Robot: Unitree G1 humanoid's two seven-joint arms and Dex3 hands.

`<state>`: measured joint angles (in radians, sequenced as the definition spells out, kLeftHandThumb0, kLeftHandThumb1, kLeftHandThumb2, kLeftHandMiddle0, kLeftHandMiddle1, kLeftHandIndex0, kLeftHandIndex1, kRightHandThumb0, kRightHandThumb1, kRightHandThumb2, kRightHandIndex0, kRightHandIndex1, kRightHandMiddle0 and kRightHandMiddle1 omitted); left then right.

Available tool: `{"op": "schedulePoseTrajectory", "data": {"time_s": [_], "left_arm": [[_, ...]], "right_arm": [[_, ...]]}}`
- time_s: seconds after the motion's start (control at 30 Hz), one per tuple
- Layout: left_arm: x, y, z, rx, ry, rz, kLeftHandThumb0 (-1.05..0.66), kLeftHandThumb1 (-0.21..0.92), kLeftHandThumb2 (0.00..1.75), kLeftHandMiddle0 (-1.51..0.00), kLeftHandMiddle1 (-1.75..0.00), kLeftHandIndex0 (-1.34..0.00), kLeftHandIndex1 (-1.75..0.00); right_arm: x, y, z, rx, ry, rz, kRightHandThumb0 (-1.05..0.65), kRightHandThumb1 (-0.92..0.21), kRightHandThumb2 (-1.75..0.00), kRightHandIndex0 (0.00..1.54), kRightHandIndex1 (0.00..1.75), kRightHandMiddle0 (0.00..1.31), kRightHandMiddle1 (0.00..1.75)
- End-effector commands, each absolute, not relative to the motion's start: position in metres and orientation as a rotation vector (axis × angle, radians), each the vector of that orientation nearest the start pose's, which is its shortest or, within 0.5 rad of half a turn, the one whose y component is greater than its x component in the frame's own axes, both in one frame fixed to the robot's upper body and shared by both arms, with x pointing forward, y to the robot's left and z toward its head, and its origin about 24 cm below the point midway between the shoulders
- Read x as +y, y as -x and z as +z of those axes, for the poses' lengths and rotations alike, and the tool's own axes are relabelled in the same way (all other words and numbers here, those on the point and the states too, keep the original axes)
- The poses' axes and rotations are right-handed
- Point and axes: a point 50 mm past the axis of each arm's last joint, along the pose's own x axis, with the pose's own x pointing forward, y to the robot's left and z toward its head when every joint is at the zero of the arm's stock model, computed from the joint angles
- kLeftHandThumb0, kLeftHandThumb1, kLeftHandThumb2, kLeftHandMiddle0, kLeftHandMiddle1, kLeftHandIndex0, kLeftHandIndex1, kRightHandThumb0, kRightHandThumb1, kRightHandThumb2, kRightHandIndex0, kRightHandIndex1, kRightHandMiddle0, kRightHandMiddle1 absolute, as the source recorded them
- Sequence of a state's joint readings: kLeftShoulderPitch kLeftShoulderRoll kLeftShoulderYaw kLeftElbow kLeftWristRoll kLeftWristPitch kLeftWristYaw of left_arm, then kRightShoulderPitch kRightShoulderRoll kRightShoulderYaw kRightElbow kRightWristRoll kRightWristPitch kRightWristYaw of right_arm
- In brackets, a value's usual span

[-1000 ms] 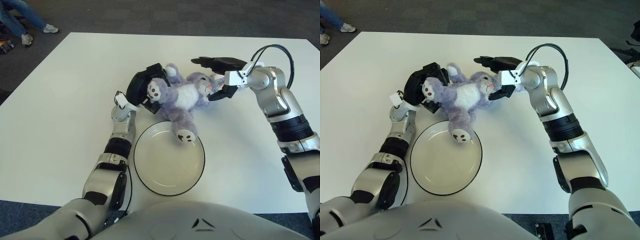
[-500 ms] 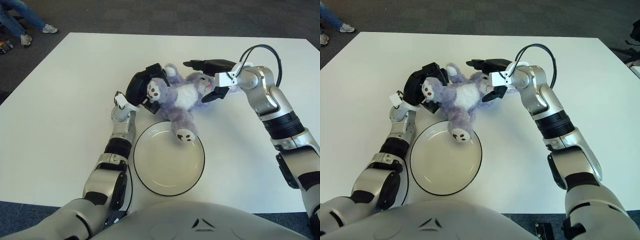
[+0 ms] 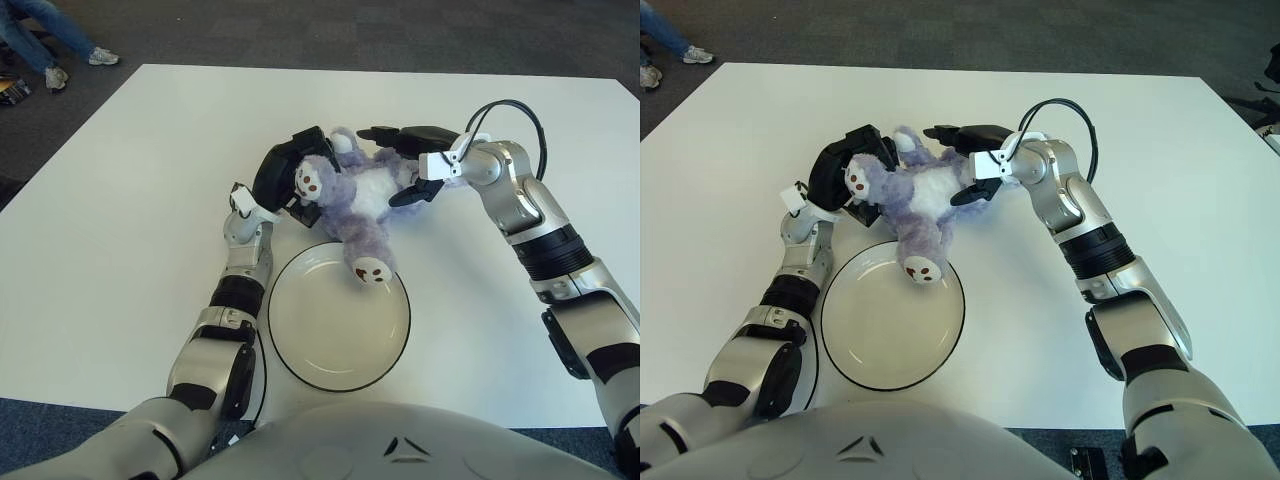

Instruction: Put the doll into the plate.

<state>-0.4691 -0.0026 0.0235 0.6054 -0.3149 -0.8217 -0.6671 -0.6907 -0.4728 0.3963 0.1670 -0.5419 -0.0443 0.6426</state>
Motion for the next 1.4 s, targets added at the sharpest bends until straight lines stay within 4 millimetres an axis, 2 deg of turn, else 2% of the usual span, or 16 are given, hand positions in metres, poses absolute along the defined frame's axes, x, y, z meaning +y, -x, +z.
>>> {"op": "schedulePoseTrajectory", "data": {"time_s": [0.0,0.13,0.27,0.5,0.67,0.97,1.37], "left_arm": [[0.109,-0.307,0.109,-0.722,0.096,-0.589,-0.01,0.09,1.51,-0.74,-1.75,-0.69,-1.54],[0.108,-0.307,0.11,-0.711,0.114,-0.605,0.0,0.1,1.52,-0.73,-1.75,-0.65,-1.6],[0.108,-0.307,0.11,-0.705,0.124,-0.611,0.0,0.13,1.51,-0.69,-1.74,-0.59,-1.72],[0.11,-0.306,0.111,-0.689,0.148,-0.617,0.0,0.17,1.43,-0.7,-1.6,-0.57,-1.74],[0.111,-0.305,0.113,-0.695,0.15,-0.612,0.0,0.21,1.34,-0.75,-1.43,-0.57,-1.75],[0.114,-0.303,0.117,-0.711,0.169,-0.605,0.0,0.27,1.24,-0.77,-1.32,-0.54,-1.75],[0.117,-0.302,0.122,-0.72,0.168,-0.6,0.0,0.31,1.18,-0.76,-1.3,-0.51,-1.75]], "right_arm": [[-0.101,-0.337,0.139,-0.14,1.311,0.827,-0.64,-0.55,-0.74,0.25,0.19,0.0,0.13],[-0.098,-0.335,0.131,-0.128,1.334,0.874,-0.61,-0.51,-0.76,0.25,0.25,0.0,0.14],[-0.096,-0.335,0.117,-0.103,1.365,0.916,-0.55,-0.39,-0.86,0.18,0.53,0.0,0.07],[-0.096,-0.336,0.115,-0.059,1.471,0.974,-0.56,-0.36,-0.87,0.15,0.8,0.0,0.0],[-0.096,-0.336,0.117,-0.05,1.53,0.99,-0.69,-0.41,-0.79,0.1,1.24,0.0,0.0],[-0.097,-0.334,0.115,0.013,1.557,1.075,-0.74,-0.45,-0.74,0.18,1.54,0.0,0.01],[-0.1,-0.329,0.103,0.142,1.566,1.207,-0.82,-0.52,-0.68,0.22,1.71,0.0,0.03]]}}
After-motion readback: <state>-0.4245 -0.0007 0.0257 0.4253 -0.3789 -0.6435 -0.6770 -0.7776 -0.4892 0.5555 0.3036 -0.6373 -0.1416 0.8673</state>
